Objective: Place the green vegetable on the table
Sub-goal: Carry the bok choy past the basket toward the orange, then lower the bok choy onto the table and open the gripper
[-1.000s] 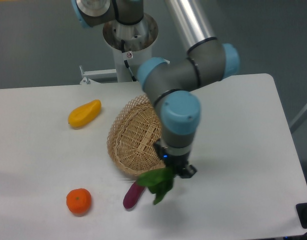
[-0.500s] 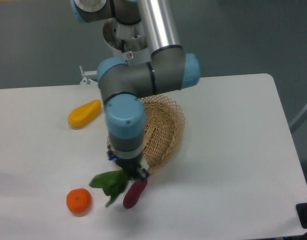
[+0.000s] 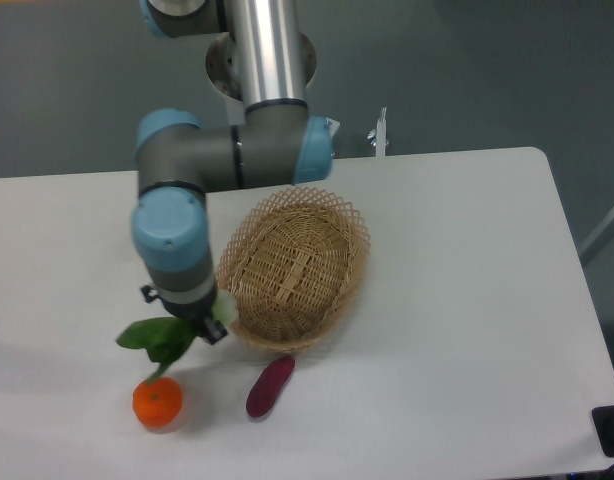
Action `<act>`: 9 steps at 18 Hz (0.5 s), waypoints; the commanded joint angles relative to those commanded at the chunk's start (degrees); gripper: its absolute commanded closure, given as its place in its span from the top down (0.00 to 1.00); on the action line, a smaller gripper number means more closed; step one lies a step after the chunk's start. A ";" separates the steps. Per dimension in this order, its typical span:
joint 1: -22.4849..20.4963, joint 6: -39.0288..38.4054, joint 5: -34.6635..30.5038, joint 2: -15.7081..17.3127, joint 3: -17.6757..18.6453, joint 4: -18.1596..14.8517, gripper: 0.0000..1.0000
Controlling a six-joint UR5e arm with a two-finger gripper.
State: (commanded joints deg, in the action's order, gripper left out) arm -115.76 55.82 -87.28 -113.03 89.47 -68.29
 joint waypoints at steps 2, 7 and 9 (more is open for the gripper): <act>0.71 -1.32 0.17 -0.26 0.26 0.17 0.28; 2.47 -1.94 0.18 -0.18 2.80 0.35 0.59; 2.73 -2.03 0.18 0.35 3.34 0.44 0.84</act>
State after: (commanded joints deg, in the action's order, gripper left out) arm -113.03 53.79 -87.10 -112.68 92.81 -67.85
